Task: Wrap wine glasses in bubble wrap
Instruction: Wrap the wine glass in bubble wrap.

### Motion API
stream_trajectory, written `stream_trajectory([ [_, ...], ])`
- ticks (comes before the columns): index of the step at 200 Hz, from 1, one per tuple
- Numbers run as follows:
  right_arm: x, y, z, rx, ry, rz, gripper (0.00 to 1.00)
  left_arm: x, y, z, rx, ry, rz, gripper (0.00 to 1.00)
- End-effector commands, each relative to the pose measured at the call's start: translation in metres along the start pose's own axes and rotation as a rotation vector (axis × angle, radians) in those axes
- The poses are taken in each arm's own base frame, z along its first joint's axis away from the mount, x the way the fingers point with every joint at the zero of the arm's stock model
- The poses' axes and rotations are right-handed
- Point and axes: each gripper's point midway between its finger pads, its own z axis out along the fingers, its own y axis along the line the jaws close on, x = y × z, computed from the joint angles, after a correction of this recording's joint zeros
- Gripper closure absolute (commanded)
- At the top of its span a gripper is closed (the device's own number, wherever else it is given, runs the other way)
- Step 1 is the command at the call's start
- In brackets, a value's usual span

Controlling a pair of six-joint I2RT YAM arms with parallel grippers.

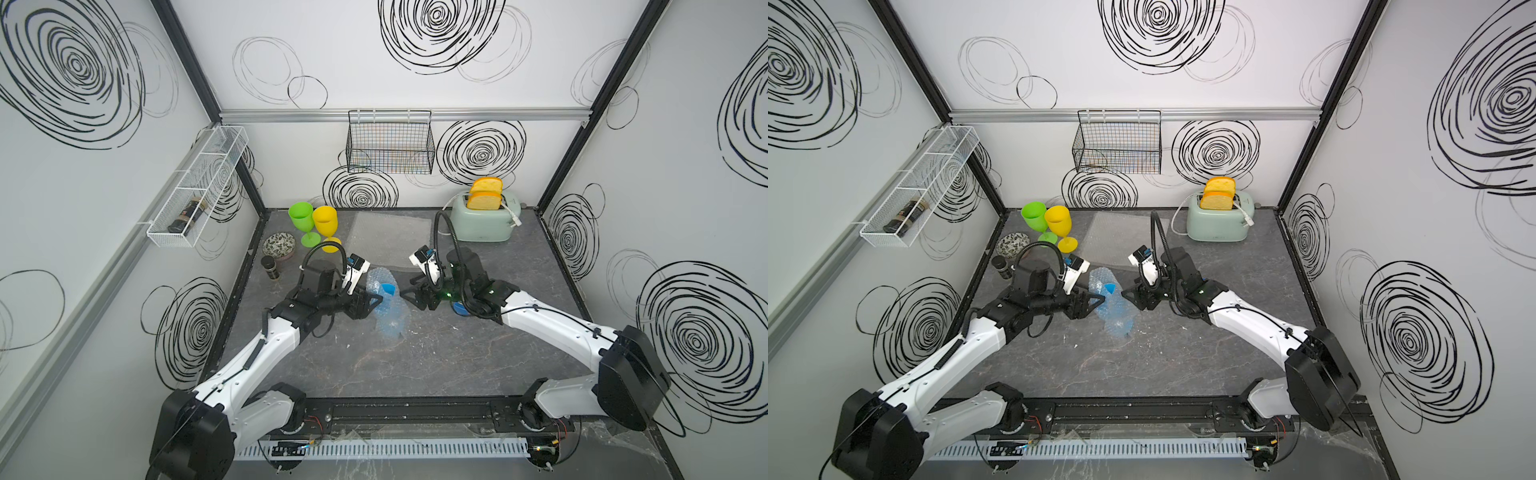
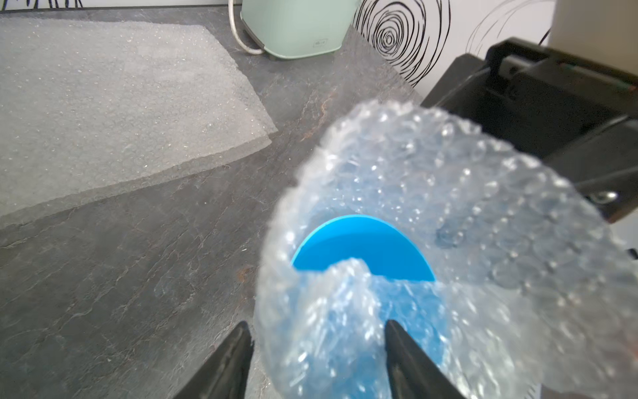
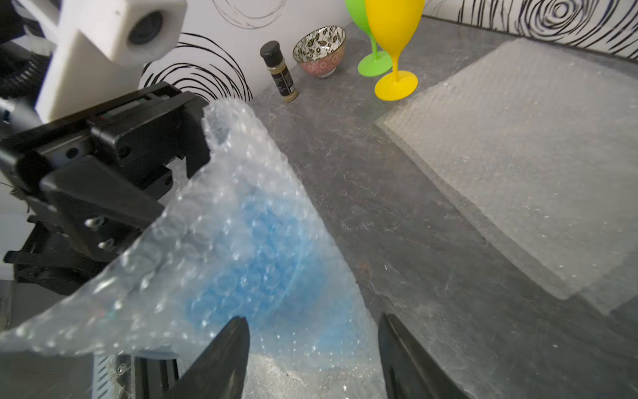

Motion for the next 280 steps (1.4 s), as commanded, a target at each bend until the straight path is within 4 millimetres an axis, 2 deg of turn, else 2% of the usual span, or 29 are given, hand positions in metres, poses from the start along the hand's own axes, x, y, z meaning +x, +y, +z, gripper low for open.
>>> stream_trajectory([
  [1, -0.004, 0.012, 0.0, -0.03, 0.023, -0.001, 0.36, -0.003, -0.001, 0.005, -0.009, -0.026, 0.056, 0.43],
  [43, -0.021, 0.02, -0.003, -0.056, -0.002, 0.05, 0.35, -0.005, -0.003, 0.01, -0.013, -0.01, 0.079, 0.48],
  [62, -0.023, 0.021, 0.002, -0.056, 0.027, 0.093, 0.34, -0.005, -0.004, 0.011, -0.01, -0.002, 0.071, 0.5],
  [89, -0.011, 0.024, 0.02, -0.043, 0.116, 0.119, 0.35, -0.004, -0.007, 0.011, -0.004, -0.009, 0.085, 0.56],
  [106, 0.002, 0.018, 0.03, -0.001, 0.184, 0.155, 0.37, -0.007, -0.007, 0.01, 0.0, -0.013, 0.069, 0.6],
  [120, 0.015, 0.015, 0.035, 0.016, 0.247, 0.163, 0.4, -0.009, -0.009, 0.009, 0.004, -0.018, 0.087, 0.61],
  [134, 0.027, 0.004, 0.038, 0.065, 0.307, 0.204, 0.42, -0.014, -0.012, 0.007, 0.013, -0.029, 0.092, 0.61],
  [157, 0.042, -0.003, 0.041, 0.111, 0.403, 0.251, 0.52, -0.026, -0.021, 0.0, 0.036, -0.034, 0.118, 0.54],
  [170, 0.045, -0.006, 0.042, 0.129, 0.428, 0.248, 0.56, -0.033, -0.026, -0.006, 0.048, -0.04, 0.144, 0.46],
  [184, 0.046, -0.009, 0.043, 0.142, 0.436, 0.252, 0.59, -0.044, -0.026, -0.016, 0.048, -0.051, 0.14, 0.42],
  [205, 0.042, -0.009, 0.044, 0.137, 0.425, 0.252, 0.64, -0.057, -0.023, -0.03, 0.013, -0.077, 0.182, 0.37],
  [226, 0.04, -0.01, 0.044, 0.135, 0.428, 0.256, 0.65, -0.065, -0.009, -0.032, -0.047, -0.101, 0.192, 0.37],
  [247, 0.036, -0.007, 0.044, 0.121, 0.414, 0.241, 0.66, -0.074, 0.014, -0.027, -0.095, -0.143, 0.093, 0.42],
  [280, 0.037, -0.005, 0.043, 0.111, 0.417, 0.233, 0.65, -0.081, 0.031, -0.006, -0.06, -0.145, -0.091, 0.42],
])
